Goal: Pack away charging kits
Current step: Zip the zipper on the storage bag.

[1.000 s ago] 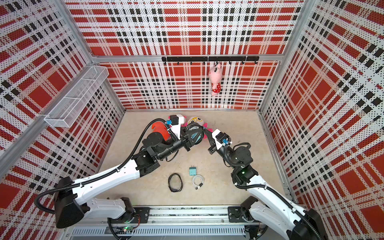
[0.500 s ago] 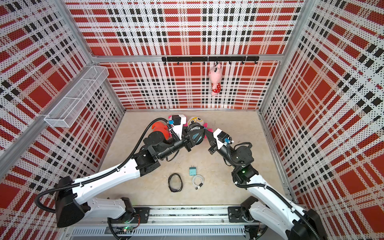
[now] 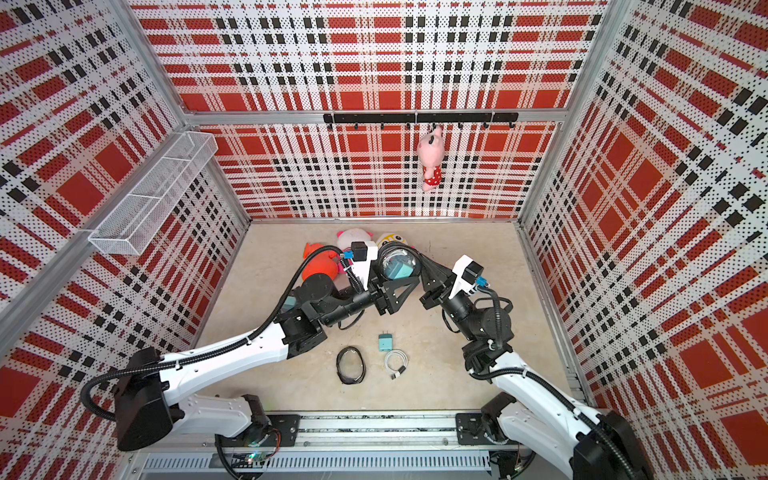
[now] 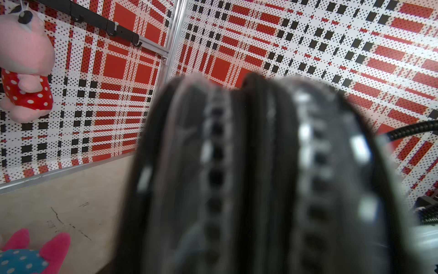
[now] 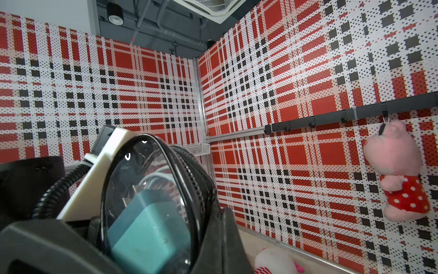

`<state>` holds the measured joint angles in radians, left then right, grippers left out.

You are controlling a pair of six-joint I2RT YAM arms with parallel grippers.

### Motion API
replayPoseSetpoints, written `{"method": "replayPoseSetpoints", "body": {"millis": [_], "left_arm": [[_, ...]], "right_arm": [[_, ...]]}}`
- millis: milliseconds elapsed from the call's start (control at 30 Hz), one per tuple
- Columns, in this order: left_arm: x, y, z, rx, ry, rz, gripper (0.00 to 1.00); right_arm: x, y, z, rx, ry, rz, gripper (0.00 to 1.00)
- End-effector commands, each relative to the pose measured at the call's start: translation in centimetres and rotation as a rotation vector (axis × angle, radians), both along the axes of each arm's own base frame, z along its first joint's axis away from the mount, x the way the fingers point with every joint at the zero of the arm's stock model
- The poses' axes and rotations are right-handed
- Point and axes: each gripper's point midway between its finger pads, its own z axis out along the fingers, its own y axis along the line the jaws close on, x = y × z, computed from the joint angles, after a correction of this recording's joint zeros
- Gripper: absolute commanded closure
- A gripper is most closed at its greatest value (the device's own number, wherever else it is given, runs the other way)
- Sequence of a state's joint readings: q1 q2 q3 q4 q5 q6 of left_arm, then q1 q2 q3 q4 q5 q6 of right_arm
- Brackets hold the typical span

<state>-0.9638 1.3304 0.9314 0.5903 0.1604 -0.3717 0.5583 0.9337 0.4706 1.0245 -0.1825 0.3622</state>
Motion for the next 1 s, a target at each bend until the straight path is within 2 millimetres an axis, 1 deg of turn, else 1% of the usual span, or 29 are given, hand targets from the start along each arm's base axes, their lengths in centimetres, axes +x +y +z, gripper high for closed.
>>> {"method": "replayPoseSetpoints", "body": {"millis": [0,100,167,233,333,433,533,633,767,867,967], "left_arm": [[-2.1,1.9,4.4,-0.193,-0.109,-0.024,0.18],[-2.9,3.1,5.3,-0.278,-0.177,-0.004,0.14],[-3.0,3.4,5.8,-0.308,-0.218,0.026,0.14],[-3.3,3.3,6.1,-0.329,-0.248,0.048,0.13],[-4.2,2.9,6.5,-0.357,-0.314,0.081,0.12],[-4.7,2.4,6.5,-0.366,-0.367,0.147,0.11],[-5.2,2.6,6.6,-0.405,-0.402,0.188,0.15],[-6.0,2.7,6.5,-0.447,-0.446,0.219,0.14],[-5.5,2.7,6.4,-0.47,-0.45,0.28,0.16],[-4.8,2.7,6.5,-0.484,-0.437,0.301,0.21],[-4.6,2.9,6.6,-0.505,-0.434,0.307,0.28]], "right_arm": [[-1.5,-1.0,2.1,0.101,-0.048,0.039,1.0],[-2.1,-1.2,2.5,0.133,-0.053,0.065,1.0],[-2.3,-1.2,2.7,0.148,-0.046,0.086,1.0],[-2.4,-1.2,2.8,0.164,-0.037,0.096,1.0],[-2.0,-1.3,2.9,0.193,-0.012,0.096,1.0],[-1.8,-1.4,3.0,0.234,0.017,0.113,1.0],[-2.1,-1.4,3.3,0.273,0.025,0.146,1.0],[-2.7,-1.1,3.7,0.303,0.024,0.184,1.0],[-3.6,-0.5,4.3,0.308,0.021,0.211,1.0],[-4.1,-0.3,4.6,0.307,0.015,0.216,1.0],[-4.5,-0.1,4.6,0.312,0.017,0.228,1.0]]}}
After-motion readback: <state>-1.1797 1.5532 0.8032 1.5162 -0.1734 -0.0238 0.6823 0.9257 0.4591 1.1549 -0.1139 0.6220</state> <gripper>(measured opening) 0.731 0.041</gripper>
